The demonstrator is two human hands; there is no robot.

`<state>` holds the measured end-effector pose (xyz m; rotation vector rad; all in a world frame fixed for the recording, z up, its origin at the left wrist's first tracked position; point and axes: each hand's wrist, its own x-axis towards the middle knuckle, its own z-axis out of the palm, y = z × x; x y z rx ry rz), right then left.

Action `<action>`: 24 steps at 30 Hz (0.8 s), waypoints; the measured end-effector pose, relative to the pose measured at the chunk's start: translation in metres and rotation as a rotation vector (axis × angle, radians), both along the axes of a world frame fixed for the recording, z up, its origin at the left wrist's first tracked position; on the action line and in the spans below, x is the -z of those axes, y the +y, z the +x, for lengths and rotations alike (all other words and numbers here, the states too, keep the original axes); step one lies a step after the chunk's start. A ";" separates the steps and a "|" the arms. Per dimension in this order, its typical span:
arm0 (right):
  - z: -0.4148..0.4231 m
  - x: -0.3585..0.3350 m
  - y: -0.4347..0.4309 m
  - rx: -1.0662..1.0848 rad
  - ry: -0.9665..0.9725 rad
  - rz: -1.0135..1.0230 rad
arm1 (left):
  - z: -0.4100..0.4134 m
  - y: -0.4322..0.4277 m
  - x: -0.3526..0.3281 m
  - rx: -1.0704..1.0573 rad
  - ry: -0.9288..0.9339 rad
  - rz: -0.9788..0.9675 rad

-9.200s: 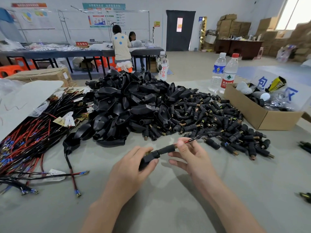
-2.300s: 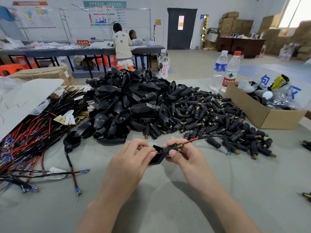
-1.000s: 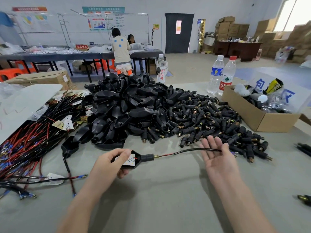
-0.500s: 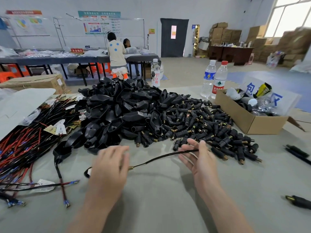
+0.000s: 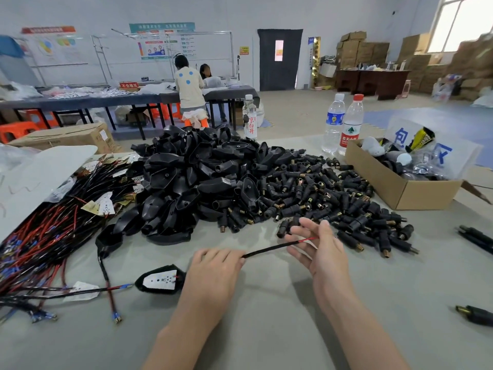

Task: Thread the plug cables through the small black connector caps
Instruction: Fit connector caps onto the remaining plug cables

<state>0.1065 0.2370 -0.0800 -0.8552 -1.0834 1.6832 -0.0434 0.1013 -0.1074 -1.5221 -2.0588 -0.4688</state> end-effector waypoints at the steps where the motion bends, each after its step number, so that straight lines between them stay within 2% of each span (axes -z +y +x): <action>1: 0.001 0.001 0.001 0.013 0.009 -0.013 | -0.001 -0.002 -0.001 0.001 0.002 -0.001; 6: 0.003 0.005 0.002 0.035 0.038 -0.058 | -0.007 -0.017 -0.004 -0.050 0.036 -0.040; 10: 0.004 0.003 0.000 0.038 0.137 -0.137 | -0.020 -0.034 -0.006 -0.042 0.093 -0.067; 15: -0.003 -0.001 -0.013 -0.037 0.240 -0.274 | -0.032 -0.057 -0.031 -0.009 0.145 -0.041; 18: -0.015 -0.008 -0.028 -0.078 0.277 -0.311 | -0.045 -0.078 -0.054 -0.063 0.243 -0.110; 22: -0.040 -0.019 -0.058 -0.178 0.302 -0.308 | -0.068 -0.119 -0.079 -0.081 0.181 -0.160; 24: -0.055 -0.023 -0.078 -0.232 0.258 -0.266 | -0.084 -0.143 -0.090 -0.102 0.266 -0.188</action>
